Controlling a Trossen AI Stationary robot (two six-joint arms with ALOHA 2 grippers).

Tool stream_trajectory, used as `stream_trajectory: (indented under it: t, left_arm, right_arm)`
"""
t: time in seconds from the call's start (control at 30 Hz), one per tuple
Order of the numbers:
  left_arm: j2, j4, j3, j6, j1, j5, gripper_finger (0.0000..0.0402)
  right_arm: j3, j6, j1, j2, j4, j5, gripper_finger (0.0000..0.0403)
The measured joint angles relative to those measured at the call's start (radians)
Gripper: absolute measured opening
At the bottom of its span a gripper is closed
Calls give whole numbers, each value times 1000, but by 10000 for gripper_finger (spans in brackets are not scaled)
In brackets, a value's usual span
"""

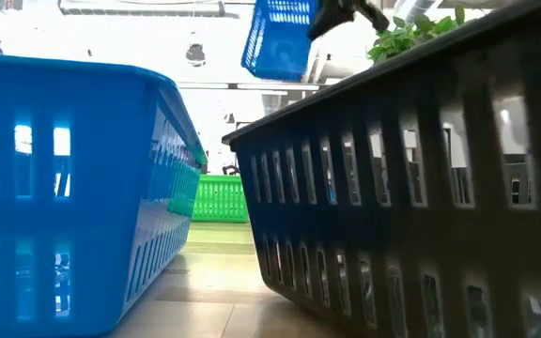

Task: Stack baskets by color
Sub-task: Stack the middle blue bin on the top blue bin, then stack the bottom black bin on the top black bin

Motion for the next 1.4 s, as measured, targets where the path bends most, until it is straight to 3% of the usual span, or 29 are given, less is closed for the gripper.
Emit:
stream_trajectory:
  t: [0.2, 0.33, 0.53, 0.63, 0.83, 1.13, 1.4]
  left_arm:
    - [-74, -7, 9, 4, -2, -9, 316]
    - [-121, -12, 10, 5, -1, -34, 319]
    - [-161, -40, 10, 8, 0, -107, 320]
    - [-169, -52, 10, 4, 1, -144, 320]
    - [-172, -53, 10, -21, 1, -157, 320]
    - [-172, -50, 10, -41, 11, -160, 320]
    - [-172, -51, 10, -49, 41, -158, 320]
  right_arm:
    - [-136, 167, -125, 0, 19, -142, 1]
    - [-285, 312, -167, 0, 104, -239, 1]
    - [-483, 522, -170, 0, 304, -301, 0]
    - [-535, 595, -169, 0, 388, -330, 0]
    - [-542, 708, -153, 0, 352, -331, 3]
    - [-542, 774, -172, 0, 353, -392, 77]
    - [-542, 790, -171, -1, 357, -441, 171]
